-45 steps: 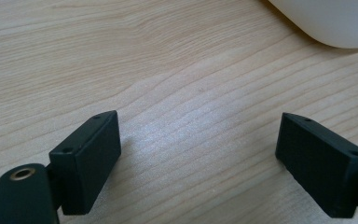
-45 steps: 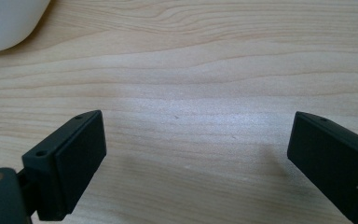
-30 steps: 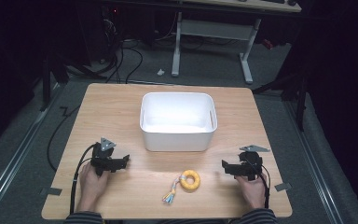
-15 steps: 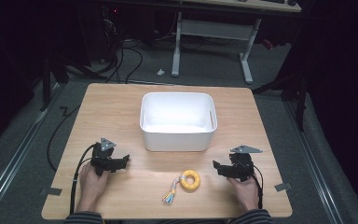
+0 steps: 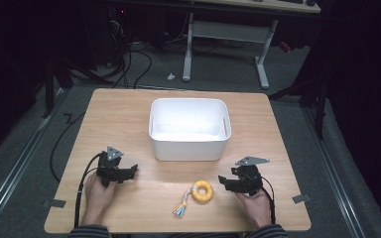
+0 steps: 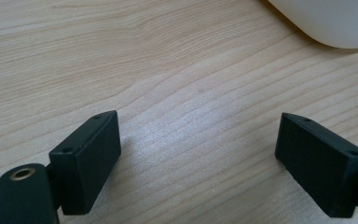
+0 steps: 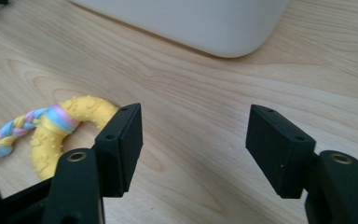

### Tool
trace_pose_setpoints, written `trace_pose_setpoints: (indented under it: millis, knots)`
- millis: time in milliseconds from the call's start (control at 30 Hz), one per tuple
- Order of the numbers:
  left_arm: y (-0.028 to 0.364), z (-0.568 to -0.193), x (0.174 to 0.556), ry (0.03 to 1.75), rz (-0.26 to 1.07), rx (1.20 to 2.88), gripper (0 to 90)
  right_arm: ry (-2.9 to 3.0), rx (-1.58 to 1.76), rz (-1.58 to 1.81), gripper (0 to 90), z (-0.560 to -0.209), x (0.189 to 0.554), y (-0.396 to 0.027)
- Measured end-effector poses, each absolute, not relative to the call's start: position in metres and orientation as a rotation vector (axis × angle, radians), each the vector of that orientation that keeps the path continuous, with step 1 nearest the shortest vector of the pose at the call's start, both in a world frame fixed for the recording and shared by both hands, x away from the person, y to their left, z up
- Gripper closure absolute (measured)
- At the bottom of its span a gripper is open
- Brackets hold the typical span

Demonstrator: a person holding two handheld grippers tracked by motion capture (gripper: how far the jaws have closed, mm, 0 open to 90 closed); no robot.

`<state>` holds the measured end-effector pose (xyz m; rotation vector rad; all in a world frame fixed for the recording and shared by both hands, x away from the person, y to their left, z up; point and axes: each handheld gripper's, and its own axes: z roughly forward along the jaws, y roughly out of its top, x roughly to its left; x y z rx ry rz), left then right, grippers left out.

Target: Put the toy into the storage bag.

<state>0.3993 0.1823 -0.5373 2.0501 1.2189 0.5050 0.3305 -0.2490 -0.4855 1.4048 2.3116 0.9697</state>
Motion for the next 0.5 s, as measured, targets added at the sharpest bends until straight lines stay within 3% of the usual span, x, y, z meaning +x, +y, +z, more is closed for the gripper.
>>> trace_pose_setpoints:
  millis: [500]
  knots:
    - [0.182, -0.537, 0.399, 1.220, 0.505, 2.049, 14.4, 2.449, 1.326, 0.936, 39.6, -0.483, 0.325, -0.218]
